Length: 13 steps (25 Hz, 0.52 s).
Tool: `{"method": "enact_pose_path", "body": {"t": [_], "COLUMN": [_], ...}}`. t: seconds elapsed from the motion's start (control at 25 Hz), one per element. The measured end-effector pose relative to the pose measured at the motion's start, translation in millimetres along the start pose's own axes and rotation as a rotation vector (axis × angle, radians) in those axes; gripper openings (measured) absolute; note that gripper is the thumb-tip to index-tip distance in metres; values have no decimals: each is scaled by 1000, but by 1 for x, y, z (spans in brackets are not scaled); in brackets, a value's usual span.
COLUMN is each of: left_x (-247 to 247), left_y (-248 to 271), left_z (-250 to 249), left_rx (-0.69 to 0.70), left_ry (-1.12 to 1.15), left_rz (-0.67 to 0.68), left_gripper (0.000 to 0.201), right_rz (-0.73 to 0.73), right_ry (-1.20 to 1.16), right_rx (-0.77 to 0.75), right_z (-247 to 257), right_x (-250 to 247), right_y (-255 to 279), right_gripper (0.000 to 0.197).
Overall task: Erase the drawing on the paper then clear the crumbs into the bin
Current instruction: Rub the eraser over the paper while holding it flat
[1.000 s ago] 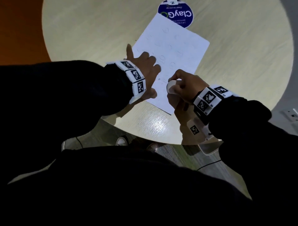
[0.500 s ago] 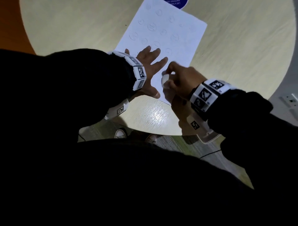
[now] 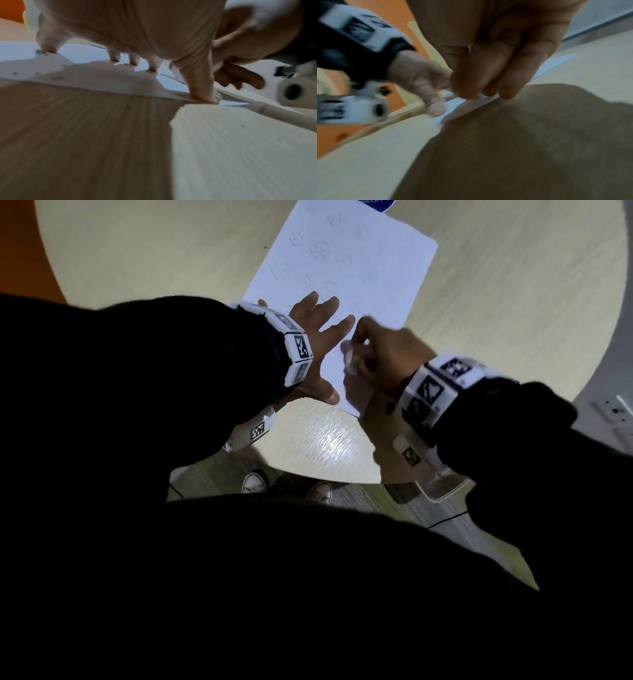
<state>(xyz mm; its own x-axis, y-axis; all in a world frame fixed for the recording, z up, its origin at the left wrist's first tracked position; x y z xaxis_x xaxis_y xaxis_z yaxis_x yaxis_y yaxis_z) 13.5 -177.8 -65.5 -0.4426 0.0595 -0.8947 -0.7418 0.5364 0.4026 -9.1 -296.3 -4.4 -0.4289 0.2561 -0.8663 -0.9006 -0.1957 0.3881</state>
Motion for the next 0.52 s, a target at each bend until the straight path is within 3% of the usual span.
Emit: {"method": "enact_pose_path", "body": {"t": [0.12,0.24,0.4,0.52], "left_x": [1,0,0,1], "left_y": [-1,-2,-2,-1], "left_z": [1,-1,2,-1], "left_rx": [12,-1,1,6], "left_ry": [-16,-8,-1,-3], "left_rz": [-9,10,-18,-7], "left_gripper": [119,119,120,119], "right_rz": [84,-11,53,-2], "right_ry": [-5,-70,15,-50], "right_rx": [-54,47,-60,38], "right_z": [3,-9,4,-9], "right_x": [12,-6,11,-7], "right_y": [11,-7,13,-4], "right_gripper": [27,27,27,27]}}
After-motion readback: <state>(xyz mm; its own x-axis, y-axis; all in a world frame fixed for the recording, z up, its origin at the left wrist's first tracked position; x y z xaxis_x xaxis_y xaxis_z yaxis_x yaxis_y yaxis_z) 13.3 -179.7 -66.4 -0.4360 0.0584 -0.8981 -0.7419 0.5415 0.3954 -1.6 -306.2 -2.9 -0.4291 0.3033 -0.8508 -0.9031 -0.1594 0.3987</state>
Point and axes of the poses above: each hand's wrist, its own y-axis away from the middle knuckle, its own x-axis out of the palm, z = x × y, the point moved 7 cm from there along -y, towards the middle knuckle, and after that the axes turned 7 degrees about x, right-handed, at the moved point
